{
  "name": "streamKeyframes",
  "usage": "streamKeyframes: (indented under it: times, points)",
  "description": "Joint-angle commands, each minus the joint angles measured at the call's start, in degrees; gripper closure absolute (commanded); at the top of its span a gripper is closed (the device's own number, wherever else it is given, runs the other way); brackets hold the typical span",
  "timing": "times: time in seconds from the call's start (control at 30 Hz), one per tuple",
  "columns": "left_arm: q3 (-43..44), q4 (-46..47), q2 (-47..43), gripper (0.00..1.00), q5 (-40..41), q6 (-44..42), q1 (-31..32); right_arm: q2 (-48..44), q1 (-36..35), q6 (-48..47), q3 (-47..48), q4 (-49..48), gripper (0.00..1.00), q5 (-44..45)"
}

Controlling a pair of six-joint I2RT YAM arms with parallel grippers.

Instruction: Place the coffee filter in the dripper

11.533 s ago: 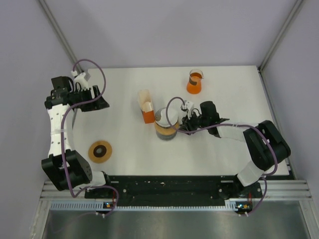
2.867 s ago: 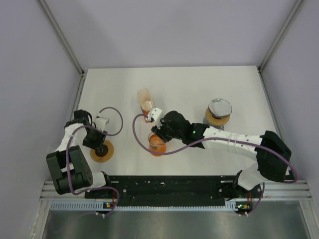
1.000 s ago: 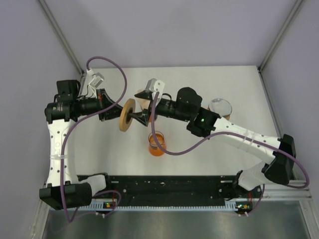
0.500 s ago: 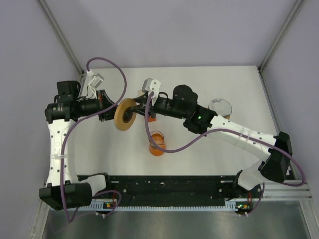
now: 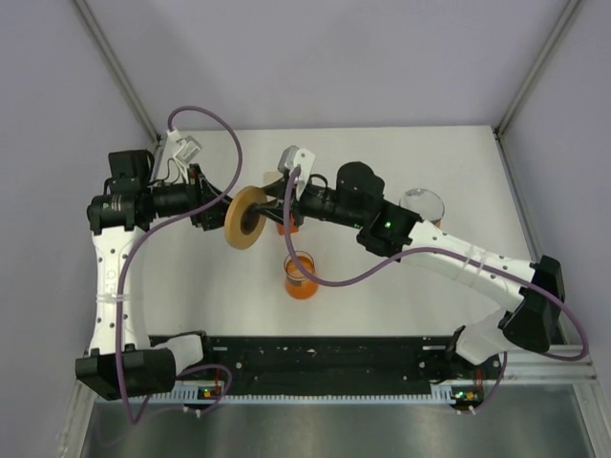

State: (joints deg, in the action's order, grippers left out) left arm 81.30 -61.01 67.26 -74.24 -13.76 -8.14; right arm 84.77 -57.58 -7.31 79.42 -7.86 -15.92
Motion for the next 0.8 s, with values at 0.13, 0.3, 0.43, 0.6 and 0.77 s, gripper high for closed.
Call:
streamKeyframes:
  times: [0.13,0.3,0.43,0.6,0.77]
  points:
    - [3.96,3.97,0.15,0.32,14.36,1.36,-1.09,-6.02,4.06,1.69,-1.38,14.94,1.0,9.93]
    - [3.25,6.69,0.76,0.31,27.45,5.14,-1.17,-2.78,4.32,1.42,5.12,35.5,1.0,15.74]
    - [2.47,7.93,1.03,0.3,38.88,8.38,-1.35,3.28,4.32,3.88,11.45,50.81,1.0,15.75]
    - [0.71,9.07,0.94,0.28,45.75,9.01,-1.7,10.66,2.83,5.12,19.62,61.19,1.0,17.31]
    - [-0.61,9.42,0.15,0.28,47.78,8.75,-1.96,20.41,0.46,3.18,29.11,69.63,1.0,18.91]
